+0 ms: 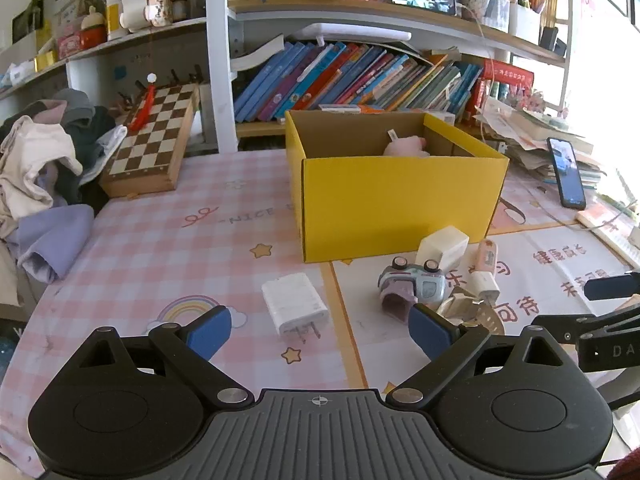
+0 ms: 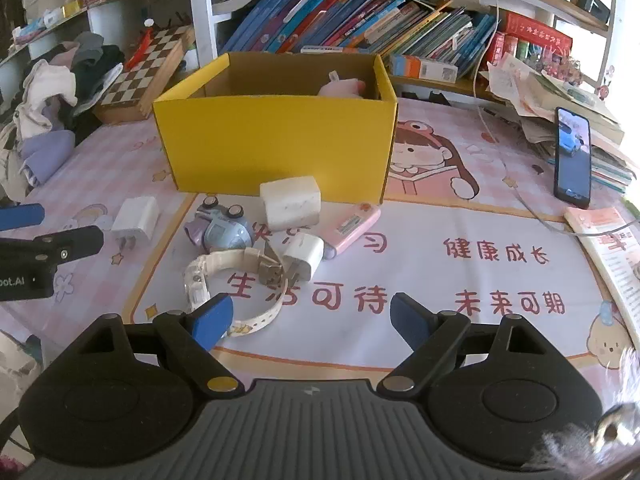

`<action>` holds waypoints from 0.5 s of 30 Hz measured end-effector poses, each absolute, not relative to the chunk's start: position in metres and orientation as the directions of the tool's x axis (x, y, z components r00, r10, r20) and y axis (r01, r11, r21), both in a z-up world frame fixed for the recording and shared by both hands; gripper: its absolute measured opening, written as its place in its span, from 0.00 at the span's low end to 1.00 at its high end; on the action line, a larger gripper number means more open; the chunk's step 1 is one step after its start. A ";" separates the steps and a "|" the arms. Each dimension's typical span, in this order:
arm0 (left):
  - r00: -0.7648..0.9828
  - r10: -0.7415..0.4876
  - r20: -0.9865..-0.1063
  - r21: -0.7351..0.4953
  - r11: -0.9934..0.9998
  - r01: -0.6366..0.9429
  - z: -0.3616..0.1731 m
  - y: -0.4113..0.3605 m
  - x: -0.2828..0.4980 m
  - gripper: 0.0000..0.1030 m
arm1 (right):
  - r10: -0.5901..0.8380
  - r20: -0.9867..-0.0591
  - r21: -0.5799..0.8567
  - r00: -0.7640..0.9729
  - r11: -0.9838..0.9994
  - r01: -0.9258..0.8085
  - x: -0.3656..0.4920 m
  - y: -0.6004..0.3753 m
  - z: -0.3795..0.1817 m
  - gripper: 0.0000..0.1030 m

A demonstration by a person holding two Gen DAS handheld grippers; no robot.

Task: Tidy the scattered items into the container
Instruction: 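Move both tools back toward the remaining items beside the box, then grasp the white charger with the left tool while the right tool grasps the white watch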

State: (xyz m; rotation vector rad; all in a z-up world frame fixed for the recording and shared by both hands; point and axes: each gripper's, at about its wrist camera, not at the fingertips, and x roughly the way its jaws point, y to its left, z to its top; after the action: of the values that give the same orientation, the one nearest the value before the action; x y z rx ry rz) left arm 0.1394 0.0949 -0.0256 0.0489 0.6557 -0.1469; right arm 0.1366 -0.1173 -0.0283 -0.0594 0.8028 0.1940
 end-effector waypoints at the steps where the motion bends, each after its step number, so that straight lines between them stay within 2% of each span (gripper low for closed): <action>1: 0.781 -0.121 -0.613 0.000 0.988 0.153 -0.026 0.095 0.139 0.94 | 0.153 -0.722 0.024 0.674 0.980 -0.197 0.137 -0.117 -0.029 0.83; 4: 0.775 -0.121 -0.620 0.005 0.988 0.158 -0.028 0.094 0.140 0.89 | 0.162 -0.725 0.028 0.669 0.978 -0.207 0.138 -0.116 -0.030 0.83; 11: 0.772 -0.109 -0.626 0.007 0.989 0.144 -0.031 0.095 0.145 0.87 | 0.253 -0.726 0.045 0.639 0.945 -0.323 0.142 -0.101 -0.030 0.83; 14: 0.768 -0.092 -0.634 0.020 0.991 0.135 -0.033 0.095 0.150 0.86 | 0.304 -0.732 0.042 0.610 0.913 -0.405 0.144 -0.088 -0.033 0.74; 15: 0.766 -0.087 -0.637 0.023 0.991 0.131 -0.034 0.095 0.152 0.86 | 0.313 -0.738 0.039 0.598 0.904 -0.426 0.145 -0.084 -0.035 0.69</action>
State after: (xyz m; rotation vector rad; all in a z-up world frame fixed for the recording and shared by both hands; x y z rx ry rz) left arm 0.1520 0.0951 -0.0341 0.0674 0.6888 -0.1184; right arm 0.1454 -0.0839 -0.0346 -0.1470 0.8250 0.4307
